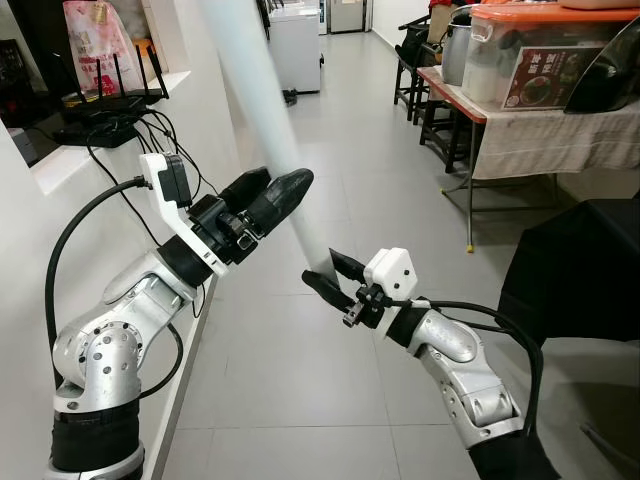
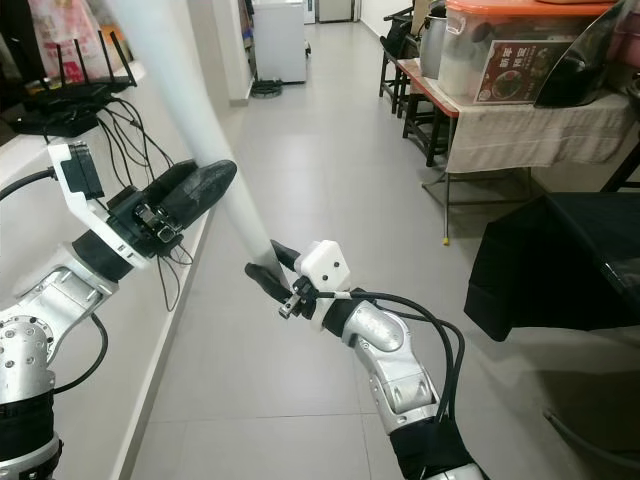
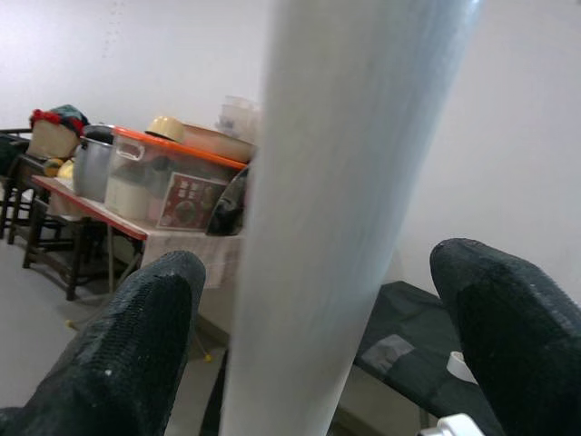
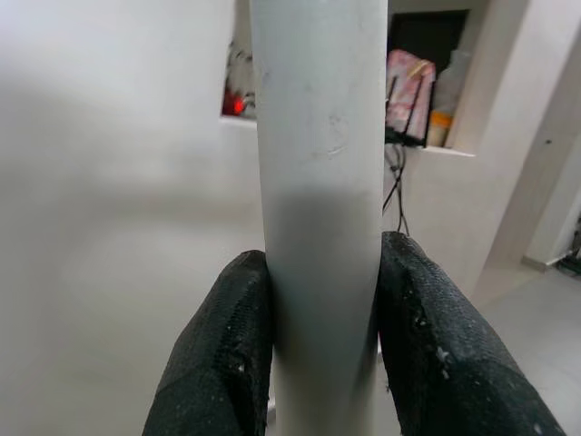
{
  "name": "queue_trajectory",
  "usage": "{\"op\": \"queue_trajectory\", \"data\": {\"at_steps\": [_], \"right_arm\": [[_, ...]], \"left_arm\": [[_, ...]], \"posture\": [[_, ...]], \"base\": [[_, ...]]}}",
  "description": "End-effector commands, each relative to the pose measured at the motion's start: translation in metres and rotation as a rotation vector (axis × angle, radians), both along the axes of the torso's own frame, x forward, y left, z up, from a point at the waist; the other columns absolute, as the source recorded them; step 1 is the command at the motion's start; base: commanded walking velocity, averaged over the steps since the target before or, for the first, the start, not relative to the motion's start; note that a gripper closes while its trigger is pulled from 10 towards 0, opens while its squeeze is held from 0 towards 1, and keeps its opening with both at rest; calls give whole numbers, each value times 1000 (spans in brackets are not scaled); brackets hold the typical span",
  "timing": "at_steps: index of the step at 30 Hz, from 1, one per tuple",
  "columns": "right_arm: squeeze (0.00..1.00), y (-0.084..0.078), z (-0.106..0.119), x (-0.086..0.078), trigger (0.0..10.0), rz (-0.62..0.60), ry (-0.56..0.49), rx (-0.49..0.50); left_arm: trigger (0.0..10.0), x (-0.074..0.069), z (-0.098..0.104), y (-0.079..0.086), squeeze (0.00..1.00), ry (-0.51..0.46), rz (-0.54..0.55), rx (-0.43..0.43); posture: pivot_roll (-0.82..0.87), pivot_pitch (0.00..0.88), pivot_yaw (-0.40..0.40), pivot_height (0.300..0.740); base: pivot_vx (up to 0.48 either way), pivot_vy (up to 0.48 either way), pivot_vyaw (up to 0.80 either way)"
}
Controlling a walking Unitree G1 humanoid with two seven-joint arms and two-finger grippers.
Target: Building children table
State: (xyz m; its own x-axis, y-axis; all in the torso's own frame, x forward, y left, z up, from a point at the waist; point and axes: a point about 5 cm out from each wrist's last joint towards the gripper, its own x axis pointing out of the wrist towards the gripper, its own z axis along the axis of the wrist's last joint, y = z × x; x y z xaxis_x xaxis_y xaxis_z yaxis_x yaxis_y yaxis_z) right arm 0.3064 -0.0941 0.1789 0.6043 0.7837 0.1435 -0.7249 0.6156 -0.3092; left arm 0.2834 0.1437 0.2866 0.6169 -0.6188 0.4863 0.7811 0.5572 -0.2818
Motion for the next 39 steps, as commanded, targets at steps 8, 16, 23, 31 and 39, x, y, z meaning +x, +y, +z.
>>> {"op": "queue_trajectory", "data": {"at_steps": [8,16,23,31,39], "right_arm": [[0,6,8,-2,10000,43,-63,-30],[0,3,7,-1,10000,34,-60,-31],[0,3,6,1,10000,21,-48,-15],[1000,-11,-7,4,10000,-68,29,6],[1000,-48,-25,12,10000,-291,71,-61]], "left_arm": [[0,-5,6,1,0,-42,-46,37],[0,-11,12,0,0,-83,-61,32],[0,-11,15,1,0,-92,-55,23],[0,-6,25,13,0,-130,26,25],[0,6,42,38,0,-175,185,46]], "posture": [[54,46,53,740],[54,47,52,740],[56,47,51,740],[51,48,46,740],[44,45,51,740]], "base": [[0,0,0],[0,0,0],[0,0,0],[0,0,0],[0,0,0]]}}
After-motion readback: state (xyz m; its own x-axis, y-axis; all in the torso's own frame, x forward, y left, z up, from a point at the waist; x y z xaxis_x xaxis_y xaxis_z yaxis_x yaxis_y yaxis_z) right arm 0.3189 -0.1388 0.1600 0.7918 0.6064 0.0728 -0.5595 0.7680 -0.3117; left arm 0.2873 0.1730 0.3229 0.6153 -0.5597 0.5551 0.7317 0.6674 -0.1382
